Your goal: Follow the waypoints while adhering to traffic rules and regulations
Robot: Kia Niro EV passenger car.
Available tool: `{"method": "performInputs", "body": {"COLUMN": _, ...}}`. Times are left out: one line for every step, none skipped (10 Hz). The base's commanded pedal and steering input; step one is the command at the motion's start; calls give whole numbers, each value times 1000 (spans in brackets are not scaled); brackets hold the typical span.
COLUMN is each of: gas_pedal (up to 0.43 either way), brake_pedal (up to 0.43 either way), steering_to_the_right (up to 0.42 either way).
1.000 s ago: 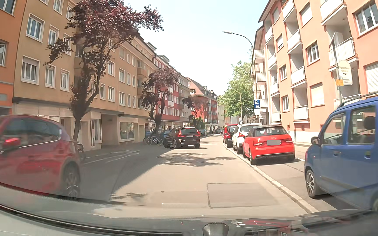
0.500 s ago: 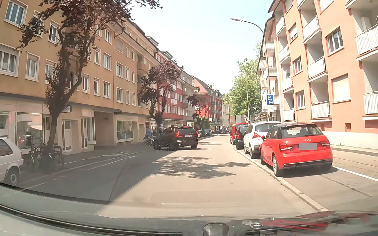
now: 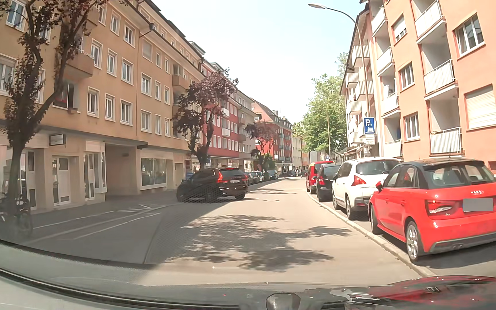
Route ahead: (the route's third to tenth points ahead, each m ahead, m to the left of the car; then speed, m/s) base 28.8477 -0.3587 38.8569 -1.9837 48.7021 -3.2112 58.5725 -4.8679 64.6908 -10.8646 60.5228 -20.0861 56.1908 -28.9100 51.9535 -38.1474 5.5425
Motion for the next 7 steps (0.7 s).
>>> {"method": "performInputs", "body": {"gas_pedal": 59, "brake_pedal": 0, "steering_to_the_right": 9}}
{"method": "performInputs", "body": {"gas_pedal": 59, "brake_pedal": 0, "steering_to_the_right": 9}}
{"method": "performInputs", "body": {"gas_pedal": 59, "brake_pedal": 0, "steering_to_the_right": 10}}
{"method": "performInputs", "body": {"gas_pedal": 59, "brake_pedal": 0, "steering_to_the_right": 14}}
{"method": "performInputs", "body": {"gas_pedal": 59, "brake_pedal": 0, "steering_to_the_right": 19}}
{"method": "performInputs", "body": {"gas_pedal": 59, "brake_pedal": 0, "steering_to_the_right": 20}}
{"method": "performInputs", "body": {"gas_pedal": 59, "brake_pedal": 0, "steering_to_the_right": 18}}
